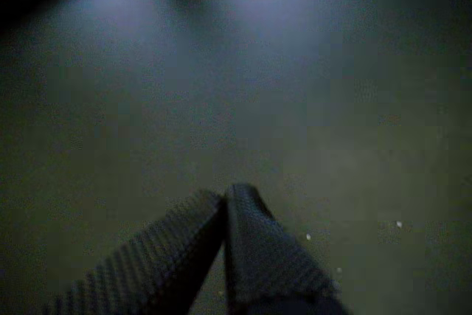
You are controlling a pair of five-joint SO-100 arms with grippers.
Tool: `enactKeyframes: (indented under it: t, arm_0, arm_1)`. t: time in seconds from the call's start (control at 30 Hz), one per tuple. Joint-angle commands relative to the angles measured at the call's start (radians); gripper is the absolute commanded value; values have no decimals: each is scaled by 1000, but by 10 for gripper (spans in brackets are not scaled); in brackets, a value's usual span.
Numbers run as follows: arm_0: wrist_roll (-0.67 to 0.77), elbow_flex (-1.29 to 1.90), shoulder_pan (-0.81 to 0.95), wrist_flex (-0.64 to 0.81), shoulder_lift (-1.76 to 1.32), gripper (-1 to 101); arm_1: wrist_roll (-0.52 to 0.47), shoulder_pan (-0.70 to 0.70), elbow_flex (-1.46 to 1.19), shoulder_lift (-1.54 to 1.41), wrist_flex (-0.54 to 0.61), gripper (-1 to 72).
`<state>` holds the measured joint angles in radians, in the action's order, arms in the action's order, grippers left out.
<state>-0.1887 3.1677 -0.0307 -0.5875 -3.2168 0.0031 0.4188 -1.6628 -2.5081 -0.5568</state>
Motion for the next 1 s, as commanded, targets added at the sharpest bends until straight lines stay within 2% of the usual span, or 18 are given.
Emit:
enactKeyframes:
  t: [0.0, 0.07, 0.13, 0.2, 0.3, 0.37, 0.4, 0.43, 0.53, 0.57, 0.6, 0.67, 0.7, 0.77, 0.8, 0.9, 0.93, 0.97]
  arm_0:
    - [-11, 15, -12, -12, -25, 0]
    - [-12, 15, -12, -11, -25, 0]
    - [-14, 15, -12, -11, -25, 0]
    - [-28, 15, -12, -9, -25, 0]
    - [-28, 15, -14, -9, -25, 0]
    - [-28, 15, -17, -11, -25, 0]
    - [-28, 15, -17, -12, -25, 0]
    - [-28, 15, -17, -12, -25, 0]
    - [-28, 15, -17, -14, -25, 0]
    - [-28, 15, -17, -14, -25, 0]
    - [-28, 15, -17, -14, -25, 0]
    - [-26, 15, -18, -15, -25, 0]
    - [-26, 15, -17, -15, -25, 0]
    - [-26, 15, -12, -15, -25, 0]
    - [-26, 15, -12, -15, -25, 0]
    - [-28, 15, -12, -15, -25, 0]
    - [-28, 15, -12, -15, -25, 0]
    - [-28, 15, -14, -15, -25, 0]
  arm_1:
    - [-25, -176, 75, -167, 21, -5]
    - [-29, -485, -91, -425, 109, -5]
    - [-37, -663, -195, -566, 172, -5]
    - [15, -683, -35, -538, 126, -5]
    - [72, -698, 28, -538, 158, -5]
    - [83, -746, -126, -657, 218, -5]
    - [158, -750, -333, -758, 268, -5]
    - [198, -758, -342, -753, 232, -5]
    - [126, -765, -34, -541, 107, -5]
    - [40, -824, 115, -451, 58, -5]
    - [-11, -881, 150, -431, 41, -5]
    - [-169, -1081, 34, -468, 20, -5]
    - [-170, -1098, -52, -502, 20, -5]
    - [-43, -1052, -241, -595, -41, -5]
    - [-34, -1086, -287, -624, -41, -5]
    - [-12, -1316, -393, -647, -25, -5]
    - [-46, -1457, -413, -627, 3, -5]
    - [-77, -1539, -414, -607, 14, -5]
